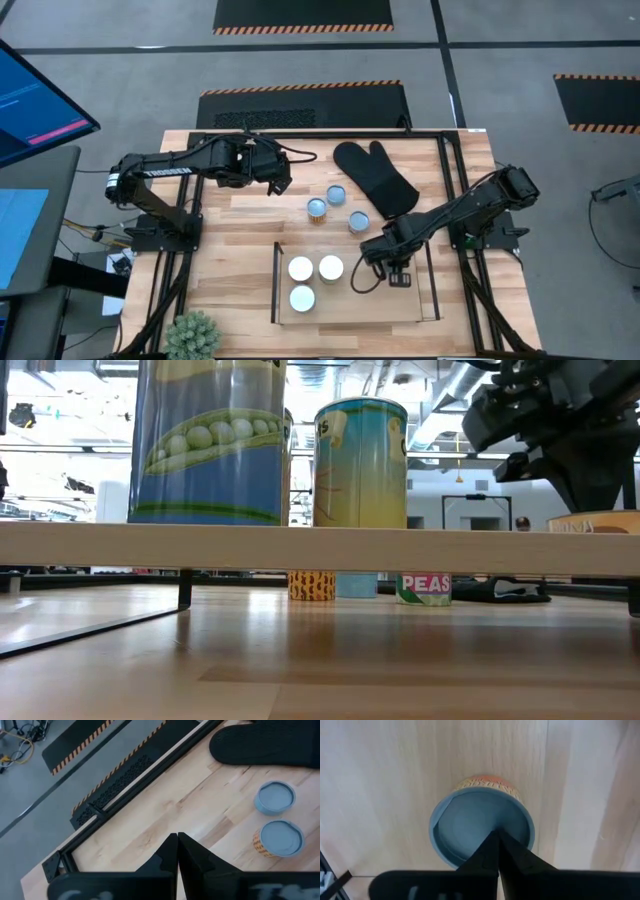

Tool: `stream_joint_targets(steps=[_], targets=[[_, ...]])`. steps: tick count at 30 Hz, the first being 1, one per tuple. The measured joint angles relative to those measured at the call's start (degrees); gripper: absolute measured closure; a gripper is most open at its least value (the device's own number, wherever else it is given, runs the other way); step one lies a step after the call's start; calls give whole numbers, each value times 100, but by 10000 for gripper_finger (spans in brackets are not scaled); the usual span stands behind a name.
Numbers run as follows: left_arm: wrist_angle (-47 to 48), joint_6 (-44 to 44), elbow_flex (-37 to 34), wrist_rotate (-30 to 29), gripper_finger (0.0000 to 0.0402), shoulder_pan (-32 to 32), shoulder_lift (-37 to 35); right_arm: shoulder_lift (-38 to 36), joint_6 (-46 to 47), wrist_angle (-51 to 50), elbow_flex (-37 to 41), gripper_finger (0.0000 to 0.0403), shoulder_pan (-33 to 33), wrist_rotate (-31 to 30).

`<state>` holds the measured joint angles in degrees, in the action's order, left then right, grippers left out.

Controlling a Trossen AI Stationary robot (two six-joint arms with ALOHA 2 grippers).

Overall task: Pick and place cans onto a shelf
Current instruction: Adjust the canned mushroom on the shelf, then put the canned tuna on the shelf

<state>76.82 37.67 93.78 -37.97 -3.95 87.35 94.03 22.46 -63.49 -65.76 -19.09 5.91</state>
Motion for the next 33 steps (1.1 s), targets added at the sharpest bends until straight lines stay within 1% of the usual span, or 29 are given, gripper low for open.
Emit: stream_joint_targets(steps=[7,12,16,25,29,33], targets=[[-2,-148,0,1,401,0,0,0,2,-272,2,381,-4,30],[-2,-148,0,1,401,0,0,0,13,-271,4,383,-32,149],[-2,-148,0,1,401,-1,0,0,17,-272,4,376,-110,263],[-7,-148,0,-142,401,0,0,0,109,-359,-12,375,-141,215],[-35,-148,0,-160,402,0,0,3,83,-571,-243,379,-136,146],[-39,-148,0,-172,401,-1,0,3,3,-868,-701,380,-151,149]])
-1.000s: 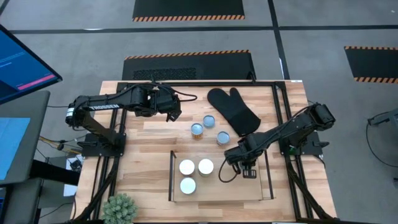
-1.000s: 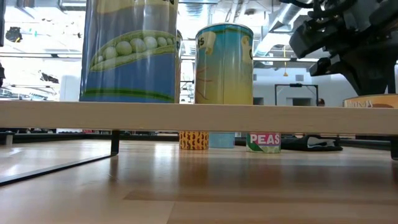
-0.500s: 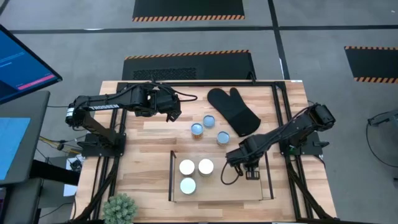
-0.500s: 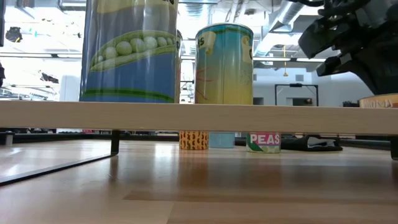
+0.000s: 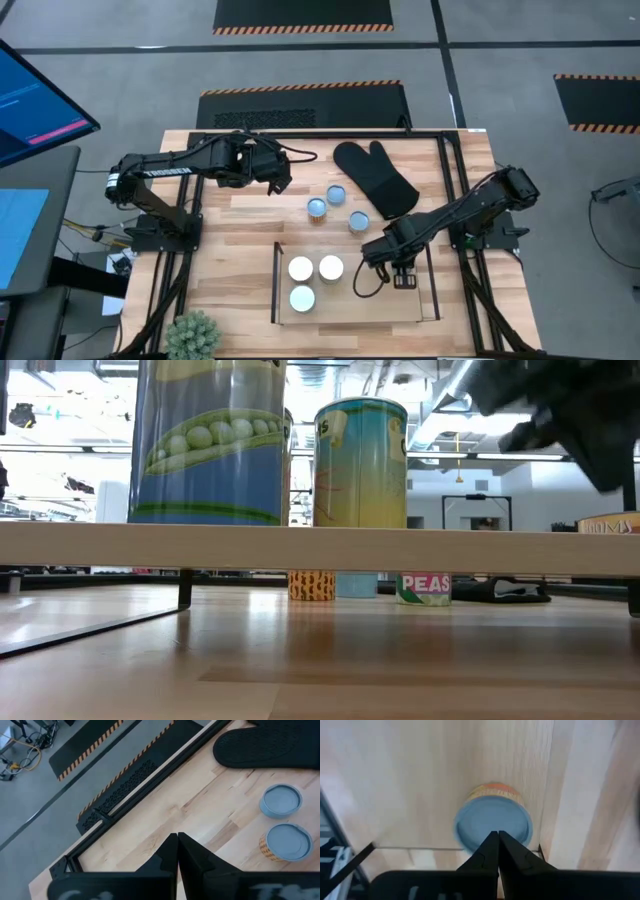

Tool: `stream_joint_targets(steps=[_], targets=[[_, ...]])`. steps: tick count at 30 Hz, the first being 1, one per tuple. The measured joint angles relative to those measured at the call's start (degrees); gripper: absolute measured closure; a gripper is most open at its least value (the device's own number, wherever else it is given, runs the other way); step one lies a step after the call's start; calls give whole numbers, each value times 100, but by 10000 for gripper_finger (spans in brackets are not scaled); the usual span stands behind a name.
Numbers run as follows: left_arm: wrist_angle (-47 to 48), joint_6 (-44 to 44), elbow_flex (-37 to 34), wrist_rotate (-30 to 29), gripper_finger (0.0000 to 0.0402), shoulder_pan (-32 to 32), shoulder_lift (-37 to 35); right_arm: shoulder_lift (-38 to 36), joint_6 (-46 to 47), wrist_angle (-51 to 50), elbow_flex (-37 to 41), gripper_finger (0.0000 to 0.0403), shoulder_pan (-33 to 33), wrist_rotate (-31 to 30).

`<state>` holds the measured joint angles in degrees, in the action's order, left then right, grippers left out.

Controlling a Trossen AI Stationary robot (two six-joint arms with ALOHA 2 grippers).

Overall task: Pick and place cans onto a shelf
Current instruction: Put the canned tuna on the shelf

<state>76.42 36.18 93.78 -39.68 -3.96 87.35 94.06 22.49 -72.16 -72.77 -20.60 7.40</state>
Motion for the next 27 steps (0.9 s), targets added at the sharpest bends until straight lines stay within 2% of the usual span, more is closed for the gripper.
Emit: stream_joint_targets(steps=[3,7,10,12,16,20,23,27], targets=[[0,0,0,-2,401,0,0,0,-64,-226,-392,378,-6,-138],[0,0,0,3,401,1,0,0,-196,-202,-808,380,134,-980],[5,0,0,78,401,0,0,-7,-473,134,-937,380,427,-1480],[50,6,0,83,401,0,0,-7,-692,530,-936,377,739,-1507],[176,175,0,197,401,36,0,-7,-1269,1435,-936,373,1485,-1304],[375,127,0,175,401,157,0,-5,-1649,2498,-936,371,2325,-420],[450,163,0,165,402,256,0,113,-1673,2854,-949,371,2918,60],[472,201,0,137,402,319,-2,486,-2051,2826,-945,356,3565,631]])
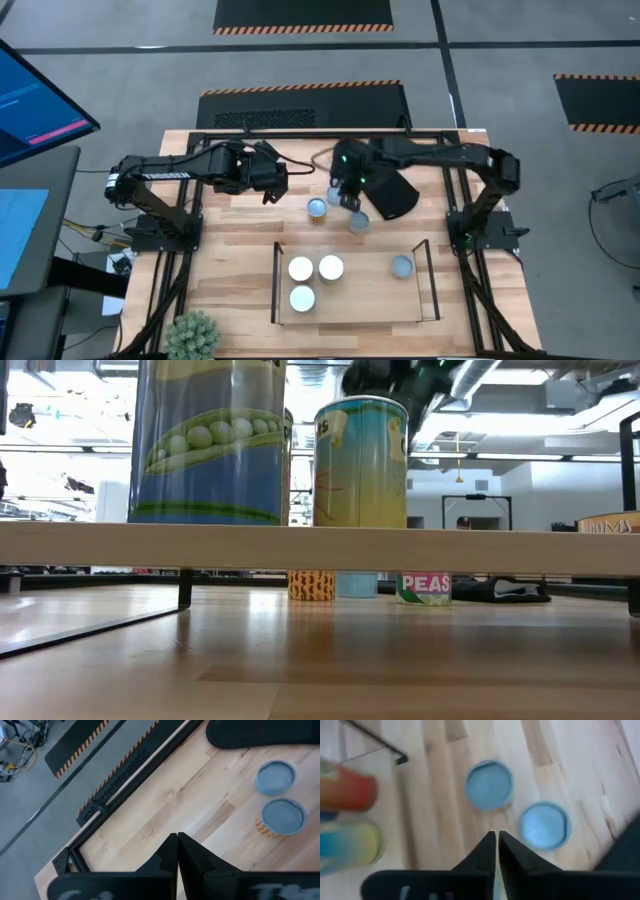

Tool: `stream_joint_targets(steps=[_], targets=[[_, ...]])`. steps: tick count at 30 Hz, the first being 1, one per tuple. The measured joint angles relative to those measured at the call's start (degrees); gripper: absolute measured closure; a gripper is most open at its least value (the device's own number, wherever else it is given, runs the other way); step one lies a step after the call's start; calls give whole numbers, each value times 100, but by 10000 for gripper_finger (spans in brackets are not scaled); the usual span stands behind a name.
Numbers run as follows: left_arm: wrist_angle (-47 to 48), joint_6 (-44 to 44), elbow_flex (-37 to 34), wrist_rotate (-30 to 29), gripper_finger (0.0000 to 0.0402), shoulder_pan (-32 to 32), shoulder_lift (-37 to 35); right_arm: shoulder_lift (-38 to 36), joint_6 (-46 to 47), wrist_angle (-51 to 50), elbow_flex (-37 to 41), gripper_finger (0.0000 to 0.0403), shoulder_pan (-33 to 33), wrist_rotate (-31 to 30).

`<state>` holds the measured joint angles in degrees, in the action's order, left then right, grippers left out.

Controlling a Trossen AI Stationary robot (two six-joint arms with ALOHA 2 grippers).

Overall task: Pick and place cans onto a shelf
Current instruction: Put the canned tuna on the shelf

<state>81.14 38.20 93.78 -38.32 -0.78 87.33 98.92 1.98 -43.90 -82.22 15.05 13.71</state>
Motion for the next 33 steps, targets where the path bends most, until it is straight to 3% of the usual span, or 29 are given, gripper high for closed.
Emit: stream_joint_targets(steps=[4,8,14,23,33], targets=[[15,4,0,-3,401,-2,-2,576,-286,-43,12,316,319,418],[45,1,0,-4,402,-2,-2,1028,-237,13,9,267,510,396],[46,0,0,-5,401,-2,-2,1444,91,200,-103,226,665,-201],[48,0,0,41,402,-2,-2,1947,143,238,-146,229,557,-270],[40,0,0,45,401,0,-2,1540,378,304,-74,290,370,-286]])
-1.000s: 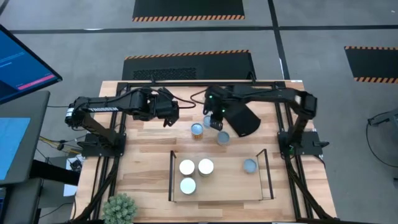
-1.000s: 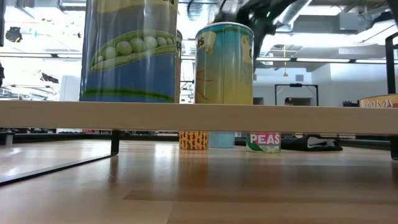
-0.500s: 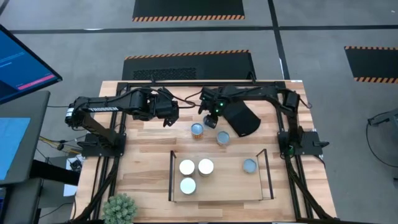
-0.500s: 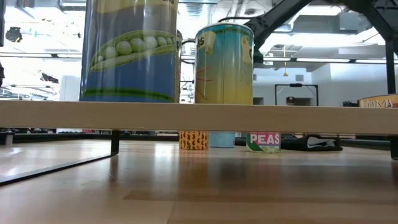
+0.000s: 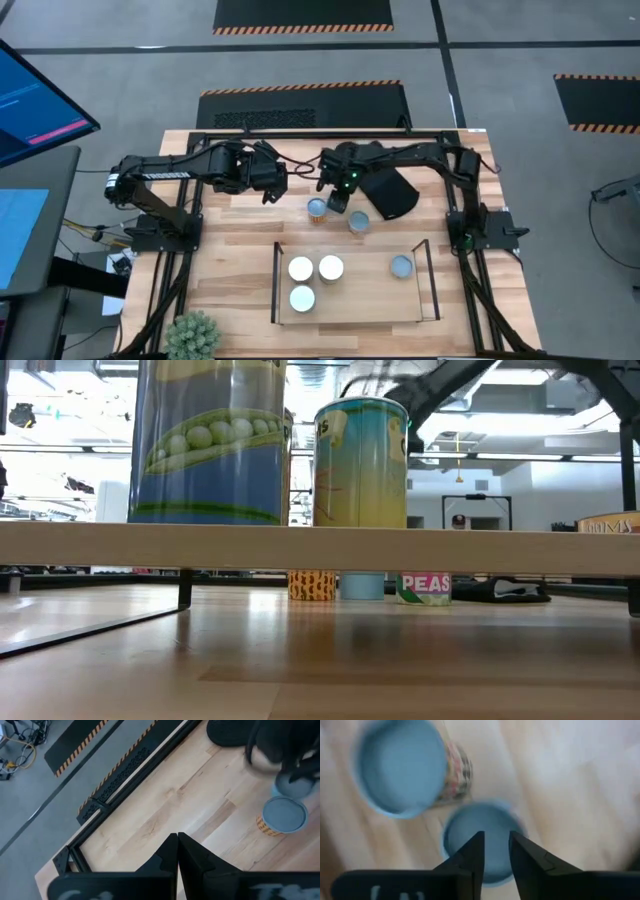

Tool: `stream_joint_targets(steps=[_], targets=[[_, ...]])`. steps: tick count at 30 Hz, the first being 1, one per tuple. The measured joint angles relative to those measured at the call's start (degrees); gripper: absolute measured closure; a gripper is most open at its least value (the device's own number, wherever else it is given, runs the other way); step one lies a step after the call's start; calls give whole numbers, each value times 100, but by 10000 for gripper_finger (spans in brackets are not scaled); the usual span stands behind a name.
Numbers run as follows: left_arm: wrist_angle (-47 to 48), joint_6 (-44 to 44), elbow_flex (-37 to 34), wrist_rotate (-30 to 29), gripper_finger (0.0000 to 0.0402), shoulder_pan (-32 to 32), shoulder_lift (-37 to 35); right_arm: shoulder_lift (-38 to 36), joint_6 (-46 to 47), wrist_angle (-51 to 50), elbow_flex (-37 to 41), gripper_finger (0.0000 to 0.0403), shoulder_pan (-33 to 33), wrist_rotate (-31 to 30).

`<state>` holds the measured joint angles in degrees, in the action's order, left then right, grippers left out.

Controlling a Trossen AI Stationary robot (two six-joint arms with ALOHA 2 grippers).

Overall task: Pick and place cans onto a shelf
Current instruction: Put the canned tuna on the shelf

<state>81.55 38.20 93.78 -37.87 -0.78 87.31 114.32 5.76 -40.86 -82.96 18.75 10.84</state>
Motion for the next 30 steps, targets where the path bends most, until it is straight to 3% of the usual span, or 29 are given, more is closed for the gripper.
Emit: stream_joint_targets(steps=[4,10,19,26,30], targets=[[0,41,0,1,402,0,0,-488,-19,91,-37,300,3,-25],[-1,46,0,0,401,0,0,-622,-188,77,-23,300,51,-148],[3,55,0,5,401,0,0,145,-620,-78,-2,300,68,-150],[1,54,0,50,402,2,0,516,-416,-233,-40,300,33,27],[1,55,0,52,401,1,0,531,-278,-244,-35,324,-6,29]])
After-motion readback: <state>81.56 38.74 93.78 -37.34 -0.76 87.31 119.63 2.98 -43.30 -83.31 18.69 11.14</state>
